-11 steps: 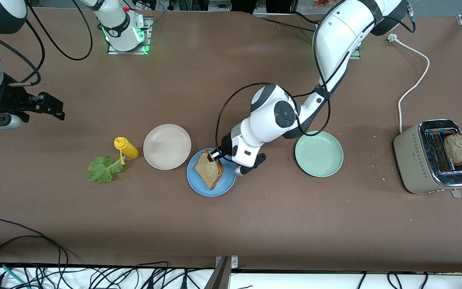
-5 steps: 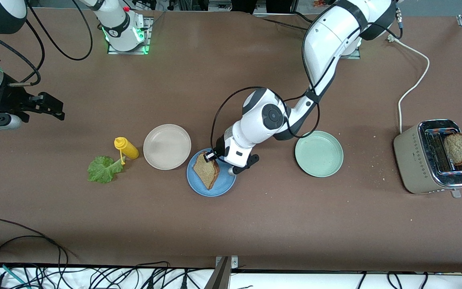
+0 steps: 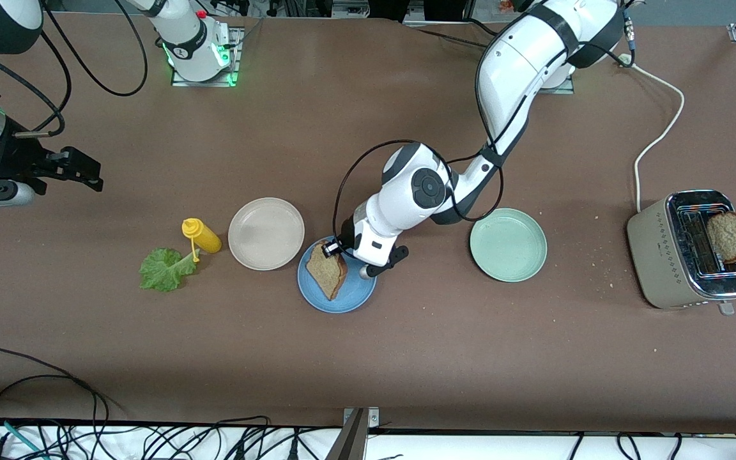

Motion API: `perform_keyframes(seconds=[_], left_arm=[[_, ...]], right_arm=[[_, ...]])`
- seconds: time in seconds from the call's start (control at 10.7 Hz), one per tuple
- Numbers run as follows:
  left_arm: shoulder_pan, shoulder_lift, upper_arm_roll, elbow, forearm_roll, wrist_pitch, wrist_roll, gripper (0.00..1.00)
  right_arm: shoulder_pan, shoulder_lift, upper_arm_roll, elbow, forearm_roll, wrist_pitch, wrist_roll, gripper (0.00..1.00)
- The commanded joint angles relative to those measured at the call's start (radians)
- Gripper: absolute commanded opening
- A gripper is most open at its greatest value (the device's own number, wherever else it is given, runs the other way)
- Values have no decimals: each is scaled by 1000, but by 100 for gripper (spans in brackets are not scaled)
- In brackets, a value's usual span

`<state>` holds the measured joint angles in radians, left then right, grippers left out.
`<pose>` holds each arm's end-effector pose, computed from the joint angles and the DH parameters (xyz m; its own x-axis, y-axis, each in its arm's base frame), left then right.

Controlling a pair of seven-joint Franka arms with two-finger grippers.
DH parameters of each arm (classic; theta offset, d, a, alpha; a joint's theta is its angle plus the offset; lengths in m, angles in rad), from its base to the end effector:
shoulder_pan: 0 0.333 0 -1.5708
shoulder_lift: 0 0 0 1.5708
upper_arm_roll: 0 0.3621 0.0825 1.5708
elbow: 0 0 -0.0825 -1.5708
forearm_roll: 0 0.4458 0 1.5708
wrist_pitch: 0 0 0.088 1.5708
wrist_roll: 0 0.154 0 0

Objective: Make sandwich in blue plate with both arms
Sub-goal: 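Carry the bread slice with the left gripper over the blue plate, then lower the bread onto the blue plate and open the left gripper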

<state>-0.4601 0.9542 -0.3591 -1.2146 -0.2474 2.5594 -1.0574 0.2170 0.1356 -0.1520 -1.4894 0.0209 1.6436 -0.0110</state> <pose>0.6819 -0.5923 0.2178 0.8222 0.5059 -0.2607 0.5626 -0.6533 0.5066 0.6687 0.0528 0.5875 0.9969 0.0762 0.0202 0.0762 -0.9971 -0.0002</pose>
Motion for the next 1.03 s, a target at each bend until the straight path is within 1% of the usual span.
perform_keyframes(seconds=[0.0, 0.09, 0.37, 0.47, 0.93], left_arm=[[-17, 15, 15, 32, -15, 1, 5, 94], [-15, 11, 17, 26, -13, 1, 4, 100], [-19, 8, 45, -3, 0, -37, 1, 100], [-19, 9, 45, -5, 29, -95, 1, 100], [-19, 15, 45, -45, 50, -171, 1, 100]], right_arm=[[-4, -4, 0, 9, 16, -7, -9, 100], [-4, -4, 0, 9, 14, -7, -9, 100], [-4, -4, 0, 9, 14, -7, -9, 100], [-4, -4, 0, 9, 14, -7, -9, 100], [-4, -4, 0, 9, 16, -7, -9, 100]])
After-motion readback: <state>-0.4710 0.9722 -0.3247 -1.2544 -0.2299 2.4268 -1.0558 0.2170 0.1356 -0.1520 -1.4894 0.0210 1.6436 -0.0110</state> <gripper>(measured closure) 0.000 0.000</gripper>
